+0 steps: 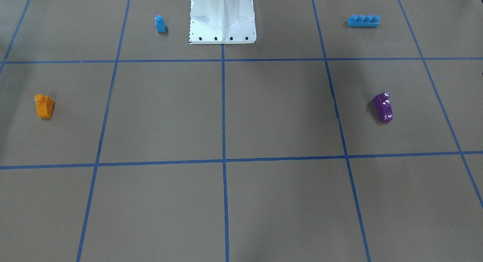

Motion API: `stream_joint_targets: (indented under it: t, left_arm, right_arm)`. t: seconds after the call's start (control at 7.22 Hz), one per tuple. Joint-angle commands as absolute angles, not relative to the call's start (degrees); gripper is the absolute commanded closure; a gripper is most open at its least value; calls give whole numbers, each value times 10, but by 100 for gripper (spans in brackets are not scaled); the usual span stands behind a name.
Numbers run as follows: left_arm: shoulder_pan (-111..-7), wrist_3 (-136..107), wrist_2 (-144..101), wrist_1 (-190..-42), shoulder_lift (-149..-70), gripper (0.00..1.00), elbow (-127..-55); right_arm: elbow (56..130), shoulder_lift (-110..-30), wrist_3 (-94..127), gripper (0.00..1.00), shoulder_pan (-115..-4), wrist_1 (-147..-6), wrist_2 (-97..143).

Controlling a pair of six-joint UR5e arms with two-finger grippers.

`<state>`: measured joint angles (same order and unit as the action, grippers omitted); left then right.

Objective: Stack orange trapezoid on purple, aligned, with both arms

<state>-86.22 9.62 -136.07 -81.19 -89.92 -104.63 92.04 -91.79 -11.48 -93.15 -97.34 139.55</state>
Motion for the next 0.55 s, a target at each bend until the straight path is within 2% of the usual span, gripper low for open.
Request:
stream_joint_targets:
  t: [0.0,0.42]
  left_arm:
    - [-833,20,-1383,-812,-899,0,-1055]
    - [-715,-181,-1380,-845,-910,0,-1060]
  right_arm:
    - [933,-923,-120,0,-898,-943,1396]
    - [934,-975,-109,0,-890,-827,1410]
